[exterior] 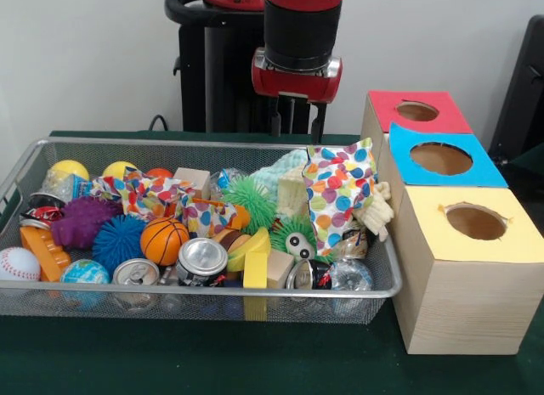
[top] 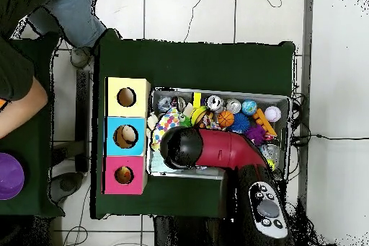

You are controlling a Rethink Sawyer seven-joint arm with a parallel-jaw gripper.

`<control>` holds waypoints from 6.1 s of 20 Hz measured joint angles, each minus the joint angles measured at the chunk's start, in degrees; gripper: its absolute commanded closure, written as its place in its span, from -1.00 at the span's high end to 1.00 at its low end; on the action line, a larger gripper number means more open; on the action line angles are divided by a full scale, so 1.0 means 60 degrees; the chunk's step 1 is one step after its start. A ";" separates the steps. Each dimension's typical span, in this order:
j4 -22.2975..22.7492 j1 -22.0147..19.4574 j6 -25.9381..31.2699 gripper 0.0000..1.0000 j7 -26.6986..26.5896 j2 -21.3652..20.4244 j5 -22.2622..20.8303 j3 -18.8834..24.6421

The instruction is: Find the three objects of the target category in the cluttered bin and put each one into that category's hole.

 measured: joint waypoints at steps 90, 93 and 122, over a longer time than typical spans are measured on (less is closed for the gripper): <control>0.0475 -0.2281 0.1202 -1.00 0.0000 -0.1021 -0.0230 -0.0116; 0.0380 -0.2537 0.1641 -1.00 0.0000 -0.1116 -0.0398 -0.0071; -0.0909 -0.3443 0.4634 -1.00 0.0000 -0.2178 -0.1086 0.0923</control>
